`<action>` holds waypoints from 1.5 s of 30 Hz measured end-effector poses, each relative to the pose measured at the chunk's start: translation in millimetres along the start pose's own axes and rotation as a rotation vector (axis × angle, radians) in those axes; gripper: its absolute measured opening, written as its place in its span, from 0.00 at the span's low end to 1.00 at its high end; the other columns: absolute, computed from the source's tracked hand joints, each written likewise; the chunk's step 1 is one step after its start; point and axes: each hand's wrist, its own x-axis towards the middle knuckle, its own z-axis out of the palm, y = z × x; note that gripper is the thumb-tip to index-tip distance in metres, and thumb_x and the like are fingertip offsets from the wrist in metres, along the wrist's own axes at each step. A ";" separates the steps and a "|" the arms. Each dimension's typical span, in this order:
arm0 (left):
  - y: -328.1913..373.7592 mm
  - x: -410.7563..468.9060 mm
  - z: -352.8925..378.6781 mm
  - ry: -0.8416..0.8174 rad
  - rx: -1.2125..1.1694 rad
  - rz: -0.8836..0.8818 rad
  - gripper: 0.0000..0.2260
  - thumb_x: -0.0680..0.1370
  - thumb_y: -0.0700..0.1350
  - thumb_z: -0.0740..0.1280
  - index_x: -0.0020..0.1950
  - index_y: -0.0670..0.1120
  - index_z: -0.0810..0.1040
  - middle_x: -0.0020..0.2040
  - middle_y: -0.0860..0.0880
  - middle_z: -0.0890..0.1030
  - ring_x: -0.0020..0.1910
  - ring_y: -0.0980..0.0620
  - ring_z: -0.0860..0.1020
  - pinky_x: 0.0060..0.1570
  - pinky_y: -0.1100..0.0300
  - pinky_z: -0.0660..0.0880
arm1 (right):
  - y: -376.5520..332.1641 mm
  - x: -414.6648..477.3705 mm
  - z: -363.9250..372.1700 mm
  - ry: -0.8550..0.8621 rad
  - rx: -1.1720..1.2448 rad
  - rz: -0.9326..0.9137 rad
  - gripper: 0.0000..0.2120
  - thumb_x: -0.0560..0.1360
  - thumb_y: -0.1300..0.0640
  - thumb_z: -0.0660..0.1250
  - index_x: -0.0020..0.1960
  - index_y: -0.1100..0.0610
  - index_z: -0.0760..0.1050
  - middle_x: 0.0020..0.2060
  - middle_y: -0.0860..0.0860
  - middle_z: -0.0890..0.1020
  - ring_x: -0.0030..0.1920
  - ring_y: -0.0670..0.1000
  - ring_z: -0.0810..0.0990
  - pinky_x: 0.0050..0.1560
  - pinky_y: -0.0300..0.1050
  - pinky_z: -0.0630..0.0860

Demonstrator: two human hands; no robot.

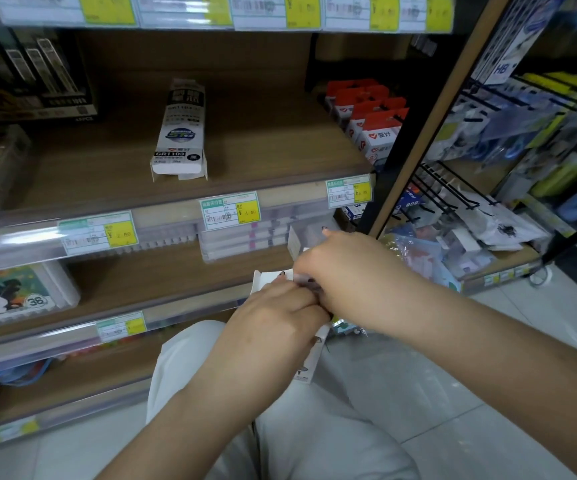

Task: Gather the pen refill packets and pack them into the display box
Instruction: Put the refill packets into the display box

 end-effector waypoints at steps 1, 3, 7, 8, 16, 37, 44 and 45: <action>-1.1 -0.1 -1.1 -0.016 0.002 -0.012 0.12 0.67 0.41 0.58 0.39 0.43 0.82 0.38 0.47 0.80 0.40 0.45 0.79 0.41 0.55 0.71 | 2.2 -1.7 -5.4 -0.004 0.035 0.038 0.09 0.70 0.62 0.59 0.43 0.55 0.77 0.34 0.53 0.76 0.45 0.57 0.76 0.59 0.48 0.71; -2.8 -0.1 -2.7 -0.039 0.001 -0.022 0.12 0.67 0.41 0.59 0.40 0.43 0.82 0.38 0.48 0.80 0.40 0.45 0.79 0.41 0.56 0.70 | 2.0 -3.7 -9.8 0.086 -0.041 0.070 0.07 0.71 0.60 0.65 0.47 0.52 0.78 0.33 0.49 0.72 0.47 0.54 0.75 0.52 0.41 0.60; -0.9 0.2 -2.3 -0.072 0.010 -0.016 0.14 0.66 0.42 0.57 0.41 0.44 0.82 0.39 0.48 0.81 0.41 0.45 0.79 0.43 0.56 0.70 | -5.0 -2.8 -8.5 0.047 -0.113 0.089 0.07 0.74 0.60 0.60 0.47 0.52 0.76 0.30 0.47 0.63 0.48 0.55 0.74 0.47 0.46 0.53; -0.5 0.1 -1.2 -0.080 0.010 -0.017 0.15 0.66 0.41 0.56 0.41 0.44 0.82 0.40 0.48 0.81 0.42 0.45 0.79 0.44 0.56 0.70 | -4.6 -1.2 -7.6 0.012 -0.111 0.096 0.07 0.73 0.61 0.59 0.46 0.51 0.74 0.30 0.47 0.62 0.47 0.56 0.73 0.49 0.46 0.55; -3.0 1.6 5.8 -0.046 0.012 -0.020 0.13 0.66 0.39 0.56 0.39 0.44 0.81 0.37 0.48 0.79 0.39 0.46 0.77 0.40 0.57 0.69 | -4.1 5.9 0.0 -0.048 -0.093 0.198 0.09 0.71 0.63 0.62 0.35 0.54 0.65 0.28 0.50 0.60 0.29 0.52 0.60 0.28 0.38 0.53; -2.9 13.6 5.6 -0.012 -0.003 -0.020 0.13 0.66 0.43 0.56 0.37 0.43 0.81 0.36 0.48 0.79 0.37 0.46 0.78 0.39 0.57 0.68 | 11.4 -9.4 -2.7 0.102 0.257 0.225 0.07 0.74 0.52 0.65 0.49 0.46 0.80 0.45 0.49 0.82 0.48 0.53 0.79 0.45 0.43 0.76; 1.7 14.3 8.6 0.023 -0.011 0.011 0.13 0.66 0.41 0.56 0.35 0.44 0.81 0.34 0.48 0.79 0.36 0.47 0.78 0.35 0.55 0.73 | 4.9 -7.5 7.3 0.035 0.052 0.252 0.10 0.71 0.58 0.63 0.49 0.50 0.79 0.32 0.51 0.70 0.38 0.58 0.73 0.36 0.42 0.65; 1.7 13.6 8.9 0.025 -0.007 0.015 0.13 0.67 0.40 0.56 0.35 0.44 0.81 0.34 0.48 0.79 0.36 0.47 0.78 0.36 0.56 0.72 | 4.6 -6.1 9.0 0.015 0.037 0.253 0.10 0.71 0.58 0.63 0.49 0.51 0.79 0.31 0.51 0.69 0.38 0.57 0.72 0.35 0.42 0.64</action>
